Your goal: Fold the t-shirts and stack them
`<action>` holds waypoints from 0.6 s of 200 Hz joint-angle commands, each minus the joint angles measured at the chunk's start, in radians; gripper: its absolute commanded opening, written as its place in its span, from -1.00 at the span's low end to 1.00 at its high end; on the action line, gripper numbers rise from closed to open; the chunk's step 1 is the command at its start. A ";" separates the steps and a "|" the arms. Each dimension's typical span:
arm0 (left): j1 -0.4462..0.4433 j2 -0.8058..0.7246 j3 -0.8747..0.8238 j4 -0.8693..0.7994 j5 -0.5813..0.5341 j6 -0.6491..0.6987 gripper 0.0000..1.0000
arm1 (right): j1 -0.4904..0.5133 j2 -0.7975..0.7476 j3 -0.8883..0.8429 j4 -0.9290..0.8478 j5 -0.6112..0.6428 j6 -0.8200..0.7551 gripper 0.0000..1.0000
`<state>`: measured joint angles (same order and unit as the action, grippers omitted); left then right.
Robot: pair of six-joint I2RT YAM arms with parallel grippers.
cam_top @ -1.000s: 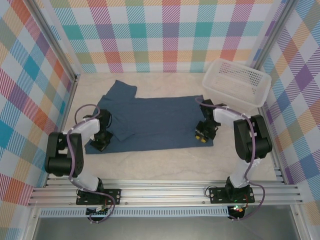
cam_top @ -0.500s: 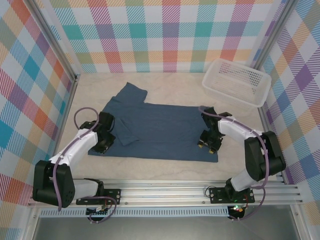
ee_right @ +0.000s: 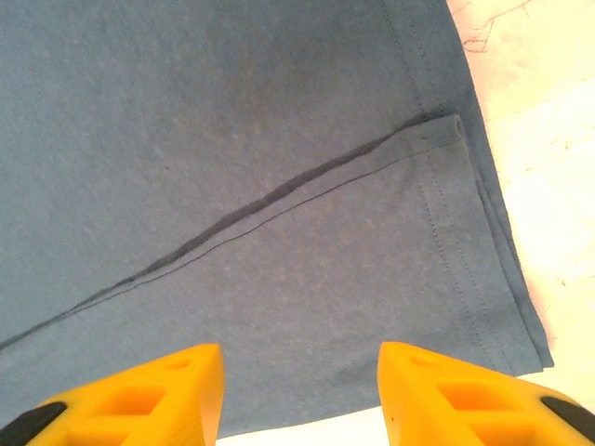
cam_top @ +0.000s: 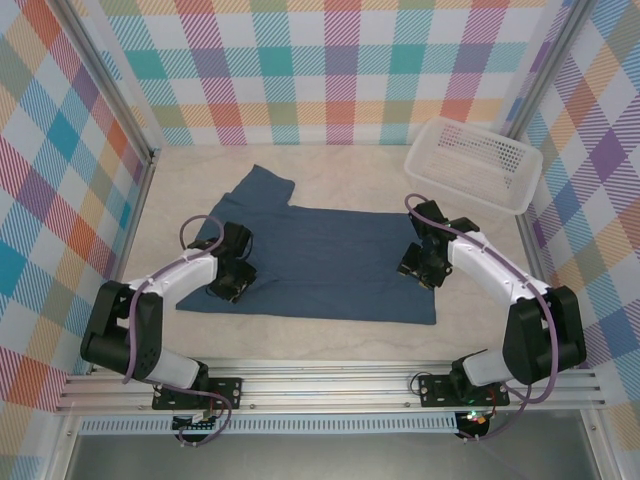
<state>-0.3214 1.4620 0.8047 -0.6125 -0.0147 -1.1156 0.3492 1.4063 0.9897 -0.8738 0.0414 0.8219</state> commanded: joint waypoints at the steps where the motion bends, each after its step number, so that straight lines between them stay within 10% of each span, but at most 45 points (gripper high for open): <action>1: -0.019 0.011 0.000 0.038 0.016 -0.018 -0.32 | 0.002 -0.031 -0.018 -0.031 -0.010 -0.015 -0.06; 120: -0.039 0.054 0.090 -0.006 -0.052 0.048 -1.00 | 0.002 -0.028 -0.016 -0.022 -0.023 -0.017 -0.09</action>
<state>-0.3347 1.5150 0.8249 -0.5644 -0.0235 -1.1069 0.3492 1.3952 0.9760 -0.8772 0.0330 0.8219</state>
